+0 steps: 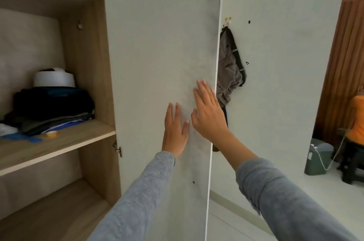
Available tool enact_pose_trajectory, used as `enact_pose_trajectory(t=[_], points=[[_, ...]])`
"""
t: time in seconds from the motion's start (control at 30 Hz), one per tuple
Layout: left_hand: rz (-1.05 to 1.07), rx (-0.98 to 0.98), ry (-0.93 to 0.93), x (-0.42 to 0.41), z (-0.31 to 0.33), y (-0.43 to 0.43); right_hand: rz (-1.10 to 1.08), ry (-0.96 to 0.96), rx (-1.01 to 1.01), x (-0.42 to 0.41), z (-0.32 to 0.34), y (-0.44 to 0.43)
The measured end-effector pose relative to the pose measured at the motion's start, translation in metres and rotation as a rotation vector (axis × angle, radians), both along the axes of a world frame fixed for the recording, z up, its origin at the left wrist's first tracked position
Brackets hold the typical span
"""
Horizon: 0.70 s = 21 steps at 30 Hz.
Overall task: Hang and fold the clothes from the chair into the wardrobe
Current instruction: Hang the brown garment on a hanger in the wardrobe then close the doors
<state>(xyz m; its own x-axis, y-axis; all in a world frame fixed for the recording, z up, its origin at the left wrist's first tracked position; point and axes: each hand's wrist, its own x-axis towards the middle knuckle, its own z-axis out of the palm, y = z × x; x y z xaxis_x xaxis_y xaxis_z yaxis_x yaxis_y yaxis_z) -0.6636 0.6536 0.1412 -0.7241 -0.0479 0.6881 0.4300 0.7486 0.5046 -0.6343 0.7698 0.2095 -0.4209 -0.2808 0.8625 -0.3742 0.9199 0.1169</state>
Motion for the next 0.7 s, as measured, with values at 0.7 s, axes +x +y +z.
enact_pose_trajectory(t=[0.7], points=[[0.176, -0.309, 0.049, -0.053, -0.003, -0.081, -0.100, -0.178, 0.301, -0.075, -0.018, -0.013]])
